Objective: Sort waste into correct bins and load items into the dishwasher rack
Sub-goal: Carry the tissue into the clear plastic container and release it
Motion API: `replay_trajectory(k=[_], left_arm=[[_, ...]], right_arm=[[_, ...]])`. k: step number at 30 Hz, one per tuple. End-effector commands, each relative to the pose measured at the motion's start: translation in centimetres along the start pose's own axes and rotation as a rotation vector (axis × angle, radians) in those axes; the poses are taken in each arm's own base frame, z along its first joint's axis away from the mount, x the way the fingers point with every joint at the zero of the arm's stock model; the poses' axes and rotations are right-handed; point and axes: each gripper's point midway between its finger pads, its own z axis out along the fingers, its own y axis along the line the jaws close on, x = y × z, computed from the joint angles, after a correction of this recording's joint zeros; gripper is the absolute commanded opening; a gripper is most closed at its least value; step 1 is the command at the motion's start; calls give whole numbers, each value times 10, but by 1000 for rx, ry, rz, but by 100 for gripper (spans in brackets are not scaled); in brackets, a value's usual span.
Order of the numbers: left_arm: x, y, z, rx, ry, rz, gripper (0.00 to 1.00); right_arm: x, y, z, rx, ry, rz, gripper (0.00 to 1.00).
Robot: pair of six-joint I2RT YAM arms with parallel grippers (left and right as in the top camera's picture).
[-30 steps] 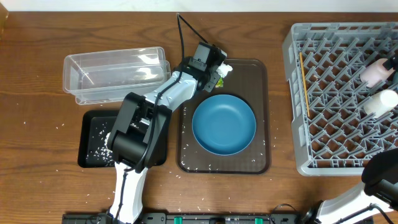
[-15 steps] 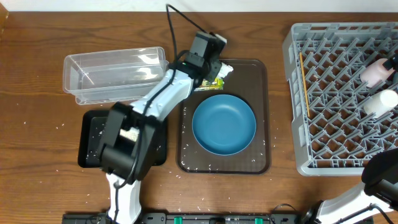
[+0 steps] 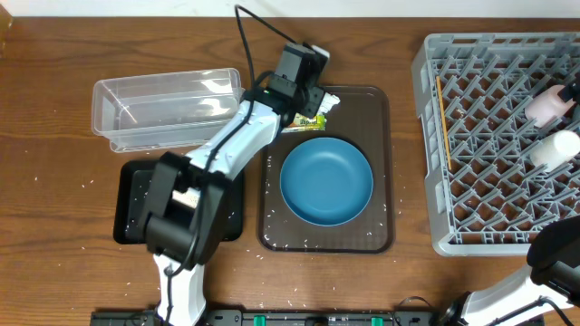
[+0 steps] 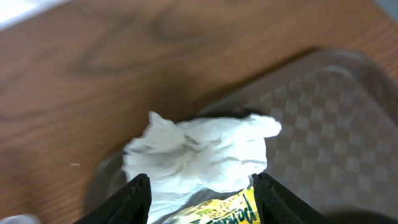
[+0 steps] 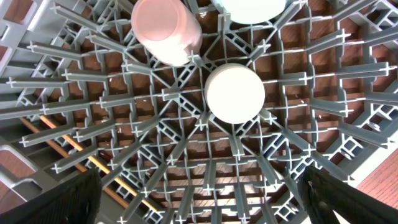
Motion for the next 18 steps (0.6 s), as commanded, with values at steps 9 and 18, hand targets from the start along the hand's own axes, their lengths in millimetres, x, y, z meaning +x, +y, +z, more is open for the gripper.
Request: replay_trajectory(k=[9, 18], left_arm=[[44, -5, 51, 29, 89, -14, 57], [56, -5, 62, 30, 116, -18, 49]], right_arm=[[1, 3, 0, -4, 2, 8, 99], [1, 3, 0, -4, 3, 7, 99]])
